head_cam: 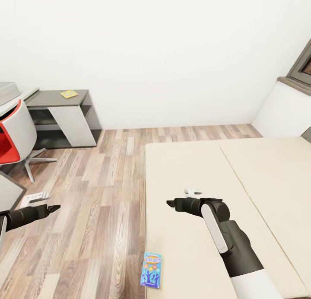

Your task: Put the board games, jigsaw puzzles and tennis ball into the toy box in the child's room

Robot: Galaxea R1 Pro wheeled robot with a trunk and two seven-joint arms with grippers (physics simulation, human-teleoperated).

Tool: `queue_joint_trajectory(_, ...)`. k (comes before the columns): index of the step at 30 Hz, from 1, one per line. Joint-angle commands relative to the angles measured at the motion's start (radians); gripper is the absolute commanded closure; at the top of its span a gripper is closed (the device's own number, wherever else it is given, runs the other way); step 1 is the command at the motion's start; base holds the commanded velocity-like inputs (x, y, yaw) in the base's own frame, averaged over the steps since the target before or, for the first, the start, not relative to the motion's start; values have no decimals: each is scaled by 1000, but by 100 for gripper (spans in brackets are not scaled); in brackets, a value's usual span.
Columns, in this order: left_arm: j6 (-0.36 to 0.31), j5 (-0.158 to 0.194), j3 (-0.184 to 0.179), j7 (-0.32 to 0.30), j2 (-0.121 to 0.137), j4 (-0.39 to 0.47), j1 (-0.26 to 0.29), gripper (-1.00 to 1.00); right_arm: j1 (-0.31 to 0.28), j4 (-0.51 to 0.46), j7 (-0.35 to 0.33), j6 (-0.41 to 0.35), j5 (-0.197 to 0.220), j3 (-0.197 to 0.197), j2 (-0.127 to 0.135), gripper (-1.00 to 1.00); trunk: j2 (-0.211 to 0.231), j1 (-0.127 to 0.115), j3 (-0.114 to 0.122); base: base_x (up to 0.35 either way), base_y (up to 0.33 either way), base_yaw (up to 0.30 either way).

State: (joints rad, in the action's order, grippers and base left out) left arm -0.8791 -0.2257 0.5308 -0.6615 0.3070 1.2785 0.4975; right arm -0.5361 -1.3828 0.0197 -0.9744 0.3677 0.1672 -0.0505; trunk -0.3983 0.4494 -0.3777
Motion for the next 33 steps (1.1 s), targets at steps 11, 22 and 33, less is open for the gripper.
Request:
queue_joint_trajectory(11,-3,-11,2,-10,0,1,1,-100,-1,-1,2,-4,2,0,0,-100,-2,1,17,0,0,0)
queue_joint_trajectory(22,-3,-11,2,-10,0,1,1,-100,-1,-1,2,-4,2,-1,0,-100,-2,1,35,0,0,0)
queue_joint_trajectory(33,-3,-11,2,-10,1,1,1,-100,-1,-1,2,-4,1,0,0,-100,-2,1,53,0,0,0)
